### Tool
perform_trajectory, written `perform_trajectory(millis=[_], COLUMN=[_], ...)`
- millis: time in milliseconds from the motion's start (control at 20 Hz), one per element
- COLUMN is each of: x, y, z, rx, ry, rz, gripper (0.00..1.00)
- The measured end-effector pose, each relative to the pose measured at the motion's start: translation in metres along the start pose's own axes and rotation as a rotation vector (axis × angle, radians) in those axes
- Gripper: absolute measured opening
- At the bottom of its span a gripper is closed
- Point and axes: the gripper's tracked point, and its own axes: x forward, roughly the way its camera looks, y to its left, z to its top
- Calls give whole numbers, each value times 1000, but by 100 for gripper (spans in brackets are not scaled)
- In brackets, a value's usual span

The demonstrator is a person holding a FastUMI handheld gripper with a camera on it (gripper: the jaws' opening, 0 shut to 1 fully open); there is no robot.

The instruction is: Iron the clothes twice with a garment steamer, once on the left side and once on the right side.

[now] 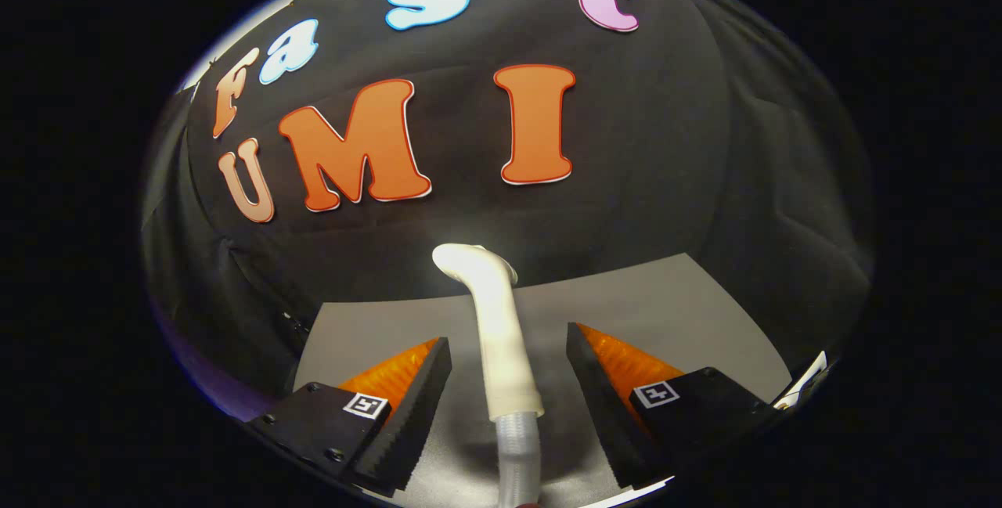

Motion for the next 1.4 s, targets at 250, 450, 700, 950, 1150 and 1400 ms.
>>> perform_trajectory(millis=[250,450,700,950,1150,1400], x=[18,24,12,-28,-75,-149], y=[9,3,10,19,35,61], z=[-23,-30,-24,-19,-12,-9], rx=[45,78,63,78,84,82], ry=[104,143,105,17,-85,-198], rz=[53,36,30,6,-3,-12], gripper=[98,55,47,40,40,39])
